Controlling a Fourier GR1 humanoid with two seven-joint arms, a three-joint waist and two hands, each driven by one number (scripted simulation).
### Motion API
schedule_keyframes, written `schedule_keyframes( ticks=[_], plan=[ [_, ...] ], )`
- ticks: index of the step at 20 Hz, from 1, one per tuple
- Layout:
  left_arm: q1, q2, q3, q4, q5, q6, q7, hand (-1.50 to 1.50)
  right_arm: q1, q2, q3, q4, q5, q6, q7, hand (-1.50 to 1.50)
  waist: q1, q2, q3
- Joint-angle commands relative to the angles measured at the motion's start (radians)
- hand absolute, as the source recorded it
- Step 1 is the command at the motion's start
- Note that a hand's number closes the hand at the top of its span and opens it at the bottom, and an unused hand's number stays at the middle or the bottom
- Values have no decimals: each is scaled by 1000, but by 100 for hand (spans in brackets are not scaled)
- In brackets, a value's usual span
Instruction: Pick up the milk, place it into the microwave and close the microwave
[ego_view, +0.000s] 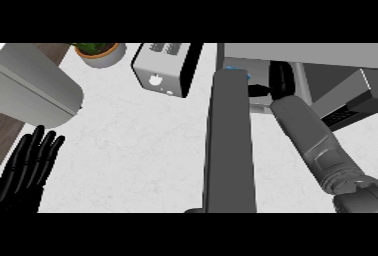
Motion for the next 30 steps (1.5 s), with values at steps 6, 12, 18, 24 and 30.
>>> schedule_keyframes(
  ticks=[6,12,18,24,30],
  plan=[
    [21,-20,-43,-29,-42,5,-6,-150,-7,-3,-39,-14,-26,-67,-8,-150,-6,-3,0],
    [87,-7,-23,-41,-46,-15,-40,-150,-11,-80,-70,-30,-50,-5,-32,-150,-21,-13,-1],
    [80,-24,-24,-29,-26,-11,-36,-150,31,-121,-108,-45,-76,-15,-100,-150,-26,-10,0],
    [85,-31,-32,-64,-41,5,2,-150,69,-137,-145,-64,-120,173,-171,-150,-48,-18,0],
    [140,-43,-65,-118,-40,-7,18,-150,126,-98,-185,-66,-166,242,-215,-150,-54,-24,-1]
  ],
)
